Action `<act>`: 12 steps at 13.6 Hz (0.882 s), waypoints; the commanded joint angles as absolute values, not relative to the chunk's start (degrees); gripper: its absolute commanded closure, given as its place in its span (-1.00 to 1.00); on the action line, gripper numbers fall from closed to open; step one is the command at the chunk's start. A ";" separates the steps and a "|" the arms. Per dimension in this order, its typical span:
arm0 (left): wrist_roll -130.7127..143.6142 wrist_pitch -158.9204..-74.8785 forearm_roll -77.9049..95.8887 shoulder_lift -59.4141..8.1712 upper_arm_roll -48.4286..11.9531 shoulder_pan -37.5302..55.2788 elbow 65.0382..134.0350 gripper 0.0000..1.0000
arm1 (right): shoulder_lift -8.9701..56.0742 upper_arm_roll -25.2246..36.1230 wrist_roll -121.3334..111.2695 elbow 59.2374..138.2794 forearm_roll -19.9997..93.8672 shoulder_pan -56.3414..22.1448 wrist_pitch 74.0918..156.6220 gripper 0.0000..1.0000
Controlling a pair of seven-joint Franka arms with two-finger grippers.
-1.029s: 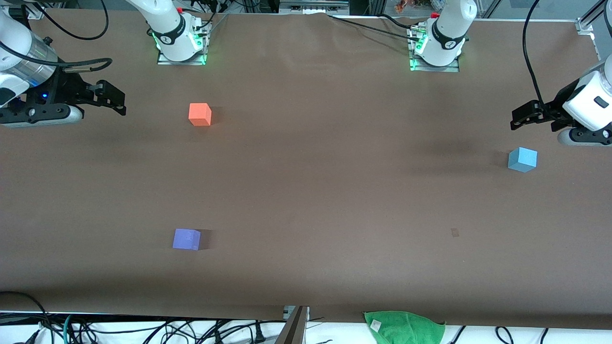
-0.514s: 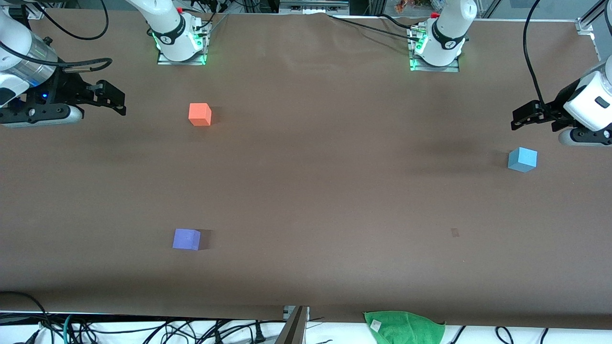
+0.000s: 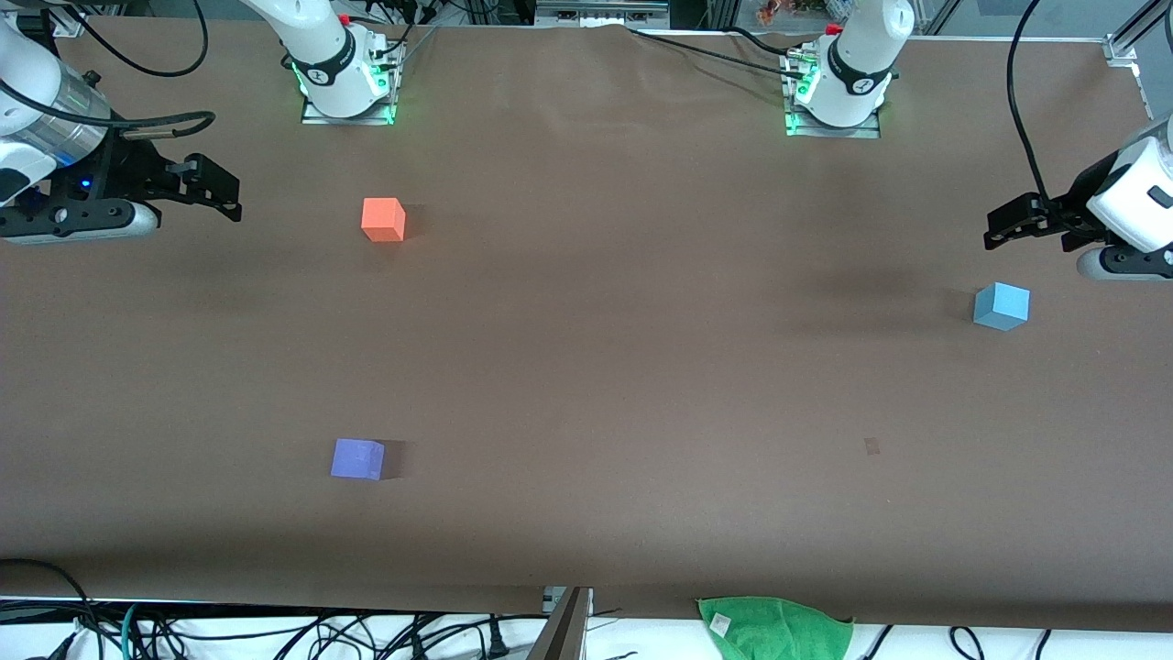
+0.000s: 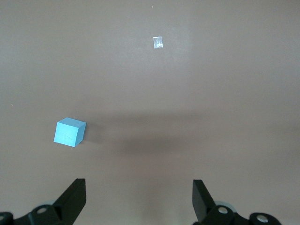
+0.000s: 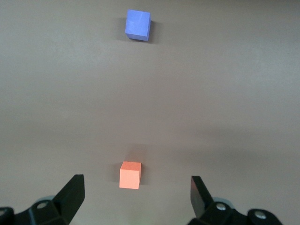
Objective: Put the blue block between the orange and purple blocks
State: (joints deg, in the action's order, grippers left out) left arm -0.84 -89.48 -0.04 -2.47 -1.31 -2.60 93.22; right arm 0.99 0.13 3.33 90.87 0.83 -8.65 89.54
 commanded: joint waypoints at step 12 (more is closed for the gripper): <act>-3.25 -87.37 1.49 -3.52 -1.49 -3.87 91.32 -1.00 | 1.05 0.09 3.43 90.09 1.41 -8.53 88.77 -1.00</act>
State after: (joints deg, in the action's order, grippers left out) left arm -1.63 -89.01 -0.04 -2.74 -1.35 -3.40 93.21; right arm 0.99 0.13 3.33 90.87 0.83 -8.65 89.54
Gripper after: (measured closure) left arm 0.000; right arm 0.000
